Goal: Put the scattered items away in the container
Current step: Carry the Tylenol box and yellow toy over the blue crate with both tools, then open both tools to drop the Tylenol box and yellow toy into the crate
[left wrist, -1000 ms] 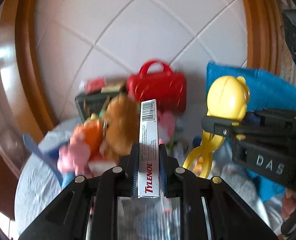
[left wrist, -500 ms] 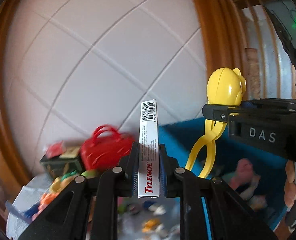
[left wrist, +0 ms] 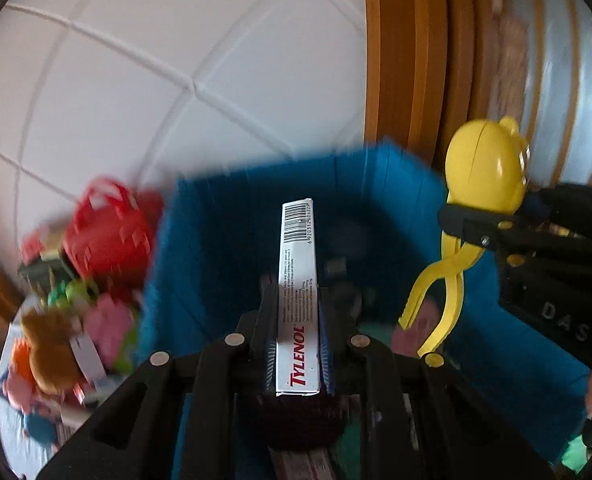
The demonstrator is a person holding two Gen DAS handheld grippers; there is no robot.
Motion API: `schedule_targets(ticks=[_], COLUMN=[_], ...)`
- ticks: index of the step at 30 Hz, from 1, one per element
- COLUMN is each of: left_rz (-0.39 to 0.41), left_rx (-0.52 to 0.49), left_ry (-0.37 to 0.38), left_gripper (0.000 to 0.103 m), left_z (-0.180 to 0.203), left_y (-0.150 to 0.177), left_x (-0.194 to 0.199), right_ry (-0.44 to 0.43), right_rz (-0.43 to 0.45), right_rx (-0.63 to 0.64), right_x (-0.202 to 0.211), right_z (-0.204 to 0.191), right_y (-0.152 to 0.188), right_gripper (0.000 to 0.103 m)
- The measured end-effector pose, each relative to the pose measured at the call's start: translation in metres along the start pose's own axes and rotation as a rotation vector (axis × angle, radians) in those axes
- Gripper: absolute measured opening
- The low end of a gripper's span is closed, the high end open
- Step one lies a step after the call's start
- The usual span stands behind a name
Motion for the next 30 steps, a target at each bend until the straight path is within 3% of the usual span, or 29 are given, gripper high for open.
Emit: schedule_targets(ticks=[3,10,13,17,18,19,20,22,24,27,30], left_rz=[-0.135,-0.327,-0.362,-0.344,-0.344,-0.344,-0.340,-0.328,-0.307,-0.302,-0.301], left_rx=[0.007,0.000,-0.004,-0.033,-0.038,-0.039,-0.039,-0.037,-0.035,-0.025,-0.019], left_ry=[-0.031,-0.048,-0.064,-0.091,-0.100,-0.107,-0.110,-0.109,-0.111,-0.114,-0.129], left_gripper=[0.018,0.018,0.019,0.021,0.026,0.039,0.047,0.072,0.075,0.075,0.076], left_z=[0.013,0.018,0.017,0.023,0.023,0.022,0.022,0.018,0.018,0.016,0.014], left_y=[0.021,0.057,0.064,0.064,0.064,0.063,0.062,0.056,0.054,0.051,0.051], left_x=[-0.039,-0.087,-0.095,-0.093,-0.094,-0.094,-0.094,-0.096,-0.095,-0.097,-0.098], right_ry=[-0.058,-0.164,-0.194,-0.176,-0.180,-0.177,-0.171,-0.169,-0.168,-0.132,-0.144], right_rz=[-0.106,-0.344,-0.401,-0.431,-0.439,-0.450,-0.456,-0.457,-0.458,-0.460,-0.462], right_rx=[0.001,0.005,0.001,0.029,0.019,0.013,0.013,0.014,0.013,-0.004,-0.016], right_x=[-0.038,-0.113,-0.132,-0.139,-0.140,-0.142,-0.142,-0.140,-0.142,-0.145,-0.145], right_z=[0.005,0.019,0.020,0.015,0.015,0.016,0.014,0.010,0.013,0.020,0.022], right_y=[0.029,0.087,0.100,0.108,0.109,0.112,0.112,0.110,0.107,0.106,0.105], right_gripper=[0.028,0.028,0.028,0.028,0.029,0.029,0.033,0.044,0.072,0.094,0.096])
Point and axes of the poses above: each gripper's, at about its wrist camera, not at the fingertips, and x roughly against the way its jaws point, z to its right, y to its underside, the point moved 1 cm from there along -x, roughly the way its jaws point, and after that the axes turned 13 degrees about x, right-handed, at the moved point
